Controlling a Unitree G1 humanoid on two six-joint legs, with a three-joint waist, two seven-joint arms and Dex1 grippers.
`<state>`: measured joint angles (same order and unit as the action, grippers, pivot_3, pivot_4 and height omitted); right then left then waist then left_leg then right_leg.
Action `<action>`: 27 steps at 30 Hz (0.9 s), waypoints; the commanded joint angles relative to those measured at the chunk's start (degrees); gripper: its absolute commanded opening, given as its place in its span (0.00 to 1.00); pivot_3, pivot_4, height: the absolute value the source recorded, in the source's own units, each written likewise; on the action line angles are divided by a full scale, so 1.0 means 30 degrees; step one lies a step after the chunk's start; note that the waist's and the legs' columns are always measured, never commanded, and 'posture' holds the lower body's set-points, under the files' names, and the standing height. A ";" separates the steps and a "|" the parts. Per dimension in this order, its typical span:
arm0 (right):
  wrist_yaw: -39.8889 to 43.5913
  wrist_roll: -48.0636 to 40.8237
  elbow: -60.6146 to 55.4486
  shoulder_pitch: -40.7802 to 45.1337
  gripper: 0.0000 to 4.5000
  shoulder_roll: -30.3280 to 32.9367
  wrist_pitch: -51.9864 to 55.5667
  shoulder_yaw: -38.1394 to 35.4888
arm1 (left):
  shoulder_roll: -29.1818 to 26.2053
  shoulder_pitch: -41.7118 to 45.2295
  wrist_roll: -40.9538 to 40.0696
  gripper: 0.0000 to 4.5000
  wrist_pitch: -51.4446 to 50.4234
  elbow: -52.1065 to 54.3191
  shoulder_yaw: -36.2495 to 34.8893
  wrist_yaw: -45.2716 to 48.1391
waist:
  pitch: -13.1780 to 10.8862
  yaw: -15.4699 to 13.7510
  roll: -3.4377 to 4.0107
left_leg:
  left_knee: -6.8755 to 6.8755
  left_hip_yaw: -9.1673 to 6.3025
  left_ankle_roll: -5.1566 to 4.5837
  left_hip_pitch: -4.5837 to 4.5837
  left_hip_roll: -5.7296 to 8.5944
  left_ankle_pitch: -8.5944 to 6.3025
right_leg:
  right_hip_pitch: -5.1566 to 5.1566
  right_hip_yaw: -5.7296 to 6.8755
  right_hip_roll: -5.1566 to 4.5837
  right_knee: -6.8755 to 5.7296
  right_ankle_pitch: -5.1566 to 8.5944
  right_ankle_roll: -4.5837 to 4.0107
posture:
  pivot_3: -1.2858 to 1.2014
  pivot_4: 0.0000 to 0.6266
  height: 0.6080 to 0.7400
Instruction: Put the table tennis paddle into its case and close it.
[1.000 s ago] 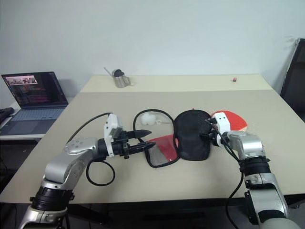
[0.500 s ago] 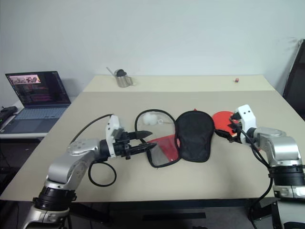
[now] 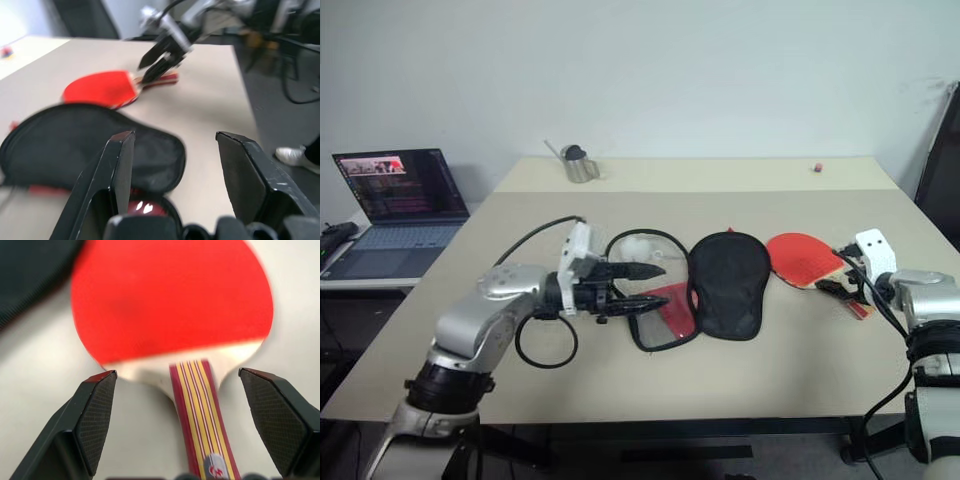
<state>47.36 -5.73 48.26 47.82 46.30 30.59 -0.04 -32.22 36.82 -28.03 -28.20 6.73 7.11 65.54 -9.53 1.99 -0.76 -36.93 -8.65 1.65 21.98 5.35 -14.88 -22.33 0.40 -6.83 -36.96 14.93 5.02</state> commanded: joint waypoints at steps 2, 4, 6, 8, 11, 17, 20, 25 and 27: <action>0.0826 0.1060 0.2428 0.1313 0.95 0.0363 -0.1430 0.0501 | 0.0243 0.0971 -0.0047 0.63 0.0409 0.0231 0.0134 0.0416 | 0.0000 0.0003 0.0000 | -0.0001 0.0007 0.0001 -0.0001 -0.0004 0.0000 | -0.0001 -0.0001 0.0001 0.0000 0.0000 0.0000 | 0.52 0.24 1.00; 0.0981 0.1474 0.3230 0.1621 0.95 0.0294 -0.1907 0.0764 | 0.0344 0.1048 0.0004 0.63 0.0413 0.0187 0.0149 0.0435 | -0.0001 0.0003 0.0000 | -0.0002 0.0009 0.0002 0.0001 -0.0002 0.0001 | -0.0001 0.0001 0.0000 0.0000 0.0000 0.0000 | 0.52 0.24 1.00; 0.0675 0.1802 0.4011 0.1929 0.95 0.0087 -0.2386 0.0818 | 0.0407 0.1012 0.0095 0.63 0.0470 0.0145 0.0156 0.0450 | 0.0000 0.0025 0.0000 | -0.0002 0.0018 0.0003 -0.0001 -0.0004 0.0001 | -0.0001 -0.0001 0.0000 -0.0002 0.0000 0.0000 | 0.52 0.24 1.00; 0.0401 0.2043 0.4673 0.2140 0.95 -0.0167 -0.2821 0.0784 | 0.0421 0.0936 0.0194 0.63 0.0556 0.0112 0.0162 0.0446 | 0.0000 0.0036 0.0000 | -0.0002 0.0027 0.0003 -0.0003 -0.0006 0.0001 | -0.0001 -0.0005 0.0001 -0.0003 0.0000 0.0000 | 0.52 0.24 1.00; 0.0300 0.2020 0.5315 0.2345 0.95 -0.0571 -0.3121 0.0516 | 0.0406 0.0854 0.0260 0.63 0.0602 0.0032 0.0080 0.0350 | 0.0000 0.0068 -0.0001 | -0.0008 0.0028 0.0004 -0.0007 -0.0006 0.0002 | 0.0006 -0.0004 0.0002 -0.0004 0.0000 0.0001 | 0.52 0.24 1.00; -0.0111 0.2088 0.5816 0.2359 0.95 -0.1133 -0.3539 0.0122 | 0.0376 0.0668 0.0335 0.63 0.0669 -0.0023 -0.0034 0.0173 | 0.0001 0.0342 -0.0001 | -0.0013 0.0035 0.0005 -0.0035 -0.0012 0.0003 | 0.0022 -0.0014 0.0011 -0.0025 -0.0002 0.0001 | 0.52 0.24 1.00; -0.0415 0.1885 0.5765 0.2141 0.82 -0.1614 -0.3443 -0.0149 | 0.0371 0.0519 0.0356 0.63 0.0693 -0.0020 -0.0054 0.0066 | 0.0005 0.0448 -0.0007 | -0.0015 0.0039 0.0005 -0.0049 -0.0014 0.0003 | 0.0028 -0.0026 0.0013 -0.0031 -0.0002 0.0001 | 0.52 0.24 1.00; -0.0818 0.1813 0.5555 0.1832 0.46 -0.1972 -0.3049 -0.0661 | 0.0340 0.0311 0.0358 0.63 0.0699 0.0032 -0.0071 -0.0082 | 0.0008 0.0482 -0.0013 | -0.0025 0.0034 0.0001 -0.0073 -0.0017 0.0004 | 0.0032 -0.0077 0.0035 -0.0041 -0.0021 0.0005 | 0.52 0.24 1.00; -0.1234 0.1747 0.5528 0.1774 0.31 -0.2015 -0.3006 -0.0885 | 0.0333 0.0254 0.0385 0.63 0.0708 0.0050 -0.0081 -0.0133 | 0.0010 0.0480 -0.0016 | -0.0027 0.0034 0.0000 -0.0075 -0.0018 0.0004 | 0.0033 -0.0081 0.0038 -0.0043 -0.0027 0.0004 | 0.52 0.24 1.00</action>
<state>45.39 0.22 64.91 54.25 40.84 20.65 -1.63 -31.15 37.31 -26.74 -27.02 6.10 8.02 65.54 -9.49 3.42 -0.81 -37.01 -8.55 1.65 21.74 5.29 -14.86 -22.23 0.15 -6.70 -37.10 14.84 5.02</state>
